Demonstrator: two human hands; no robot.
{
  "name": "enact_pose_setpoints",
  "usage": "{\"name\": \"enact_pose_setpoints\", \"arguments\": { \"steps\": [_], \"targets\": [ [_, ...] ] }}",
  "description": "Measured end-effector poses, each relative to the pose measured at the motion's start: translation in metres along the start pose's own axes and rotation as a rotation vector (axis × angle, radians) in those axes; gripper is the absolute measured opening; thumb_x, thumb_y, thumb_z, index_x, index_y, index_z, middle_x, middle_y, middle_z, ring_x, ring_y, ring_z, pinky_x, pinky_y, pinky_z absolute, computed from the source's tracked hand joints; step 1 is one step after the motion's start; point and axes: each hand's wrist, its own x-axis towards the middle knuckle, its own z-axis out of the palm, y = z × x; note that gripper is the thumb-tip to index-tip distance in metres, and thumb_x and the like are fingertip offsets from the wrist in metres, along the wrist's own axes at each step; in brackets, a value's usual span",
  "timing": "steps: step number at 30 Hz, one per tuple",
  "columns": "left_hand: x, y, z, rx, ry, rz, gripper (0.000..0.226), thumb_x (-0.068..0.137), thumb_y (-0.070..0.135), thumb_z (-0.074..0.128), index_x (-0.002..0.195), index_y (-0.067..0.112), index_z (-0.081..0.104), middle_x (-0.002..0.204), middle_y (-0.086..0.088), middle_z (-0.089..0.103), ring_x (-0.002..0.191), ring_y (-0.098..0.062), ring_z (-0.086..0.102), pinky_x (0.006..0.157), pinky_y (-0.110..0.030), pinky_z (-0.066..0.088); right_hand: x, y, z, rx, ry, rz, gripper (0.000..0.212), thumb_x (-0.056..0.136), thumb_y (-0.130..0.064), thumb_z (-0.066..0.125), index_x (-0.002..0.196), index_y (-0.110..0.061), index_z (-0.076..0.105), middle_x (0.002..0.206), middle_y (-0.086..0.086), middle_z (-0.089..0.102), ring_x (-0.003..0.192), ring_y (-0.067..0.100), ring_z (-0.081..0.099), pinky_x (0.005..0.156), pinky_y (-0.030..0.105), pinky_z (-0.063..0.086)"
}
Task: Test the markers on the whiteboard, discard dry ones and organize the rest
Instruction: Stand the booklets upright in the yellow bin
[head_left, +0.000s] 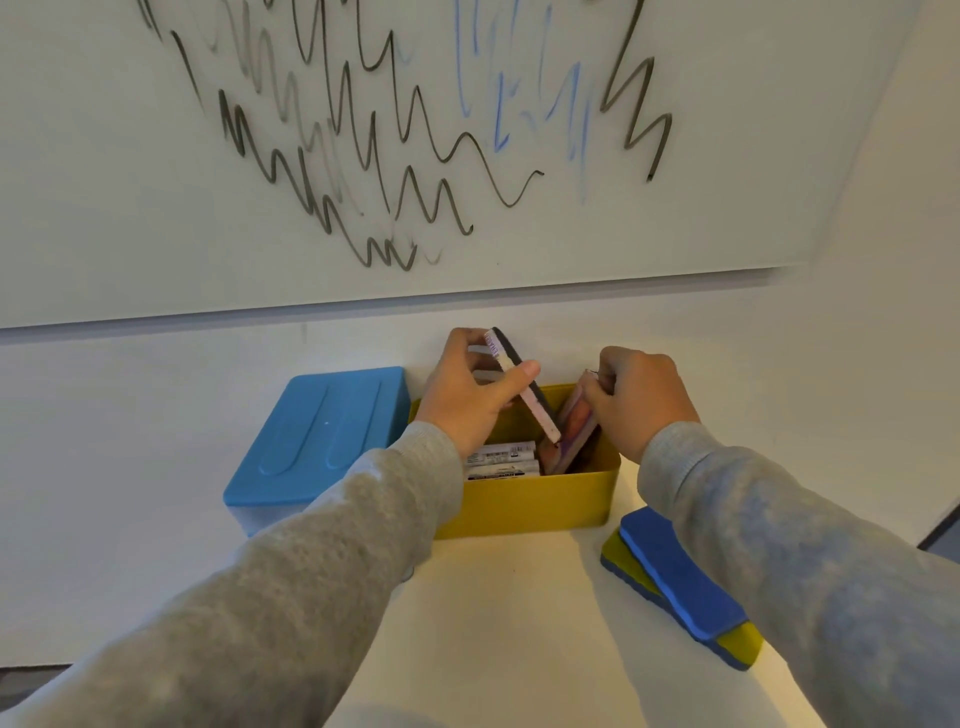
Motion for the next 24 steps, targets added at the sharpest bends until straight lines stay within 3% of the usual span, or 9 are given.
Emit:
{"name": "enact_pose_setpoints", "arguments": {
  "steps": [2,6,11,14,19,24],
  "targets": [
    [0.004,0.002,0.004,0.140,-0.038,0.068,0.052,0.082,0.040,0.077,0.122,0.029,0.045,0.111,0.004,0.064,0.100,-0.017,0.068,0.086,-0.037,0.060,0.000,0.000,0.001,-0.003,-0.003,0.011,0.034,0.099,-0.026,0.056,0.068,-0.019,0.045,0.067,0.003,0.052,0.059,0.019,0.051,0.055,0.026,0.039],
    [0.008,0.010,0.018,0.331,-0.069,0.169,0.054,0.082,0.043,0.077,0.122,0.029,0.044,0.101,0.013,0.060,0.089,-0.003,0.063,0.073,-0.017,0.052,-0.002,-0.001,0.004,0.019,0.024,0.016,0.036,0.099,-0.027,0.057,0.067,-0.023,0.042,0.066,0.000,0.050,0.059,0.014,0.047,0.055,0.024,0.033],
    [0.014,-0.001,0.027,0.389,-0.204,0.080,0.059,0.081,0.032,0.081,0.127,0.028,0.044,0.109,0.006,0.067,0.093,-0.012,0.069,0.085,-0.030,0.058,-0.003,0.001,0.004,0.068,0.022,-0.024,0.030,0.101,-0.032,0.053,0.074,-0.019,0.047,0.070,0.001,0.054,0.065,0.021,0.052,0.059,0.033,0.046],
    [0.016,-0.014,0.027,0.442,-0.314,0.024,0.052,0.084,0.026,0.079,0.127,0.030,0.050,0.112,0.005,0.068,0.093,-0.011,0.069,0.085,-0.032,0.059,-0.003,0.005,0.003,0.121,0.038,-0.037,0.019,0.101,-0.031,0.051,0.086,-0.019,0.050,0.075,0.002,0.057,0.069,0.022,0.056,0.061,0.035,0.050],
    [0.020,-0.026,0.025,0.514,-0.323,0.019,0.053,0.085,0.027,0.077,0.131,0.031,0.050,0.111,0.004,0.067,0.092,-0.014,0.068,0.091,-0.036,0.057,-0.007,0.008,0.006,0.224,0.032,-0.047,0.006,0.103,-0.028,0.048,0.108,-0.027,0.049,0.077,0.002,0.059,0.068,0.020,0.057,0.062,0.036,0.051],
    [0.024,-0.025,0.030,0.477,-0.324,0.065,0.054,0.085,0.021,0.077,0.130,0.033,0.048,0.107,0.004,0.067,0.087,-0.013,0.069,0.083,-0.033,0.059,-0.005,0.008,0.010,0.188,0.014,-0.134,0.017,0.103,-0.026,0.049,0.118,-0.026,0.056,0.094,-0.004,0.060,0.084,0.014,0.057,0.067,0.023,0.046]
  ]
}}
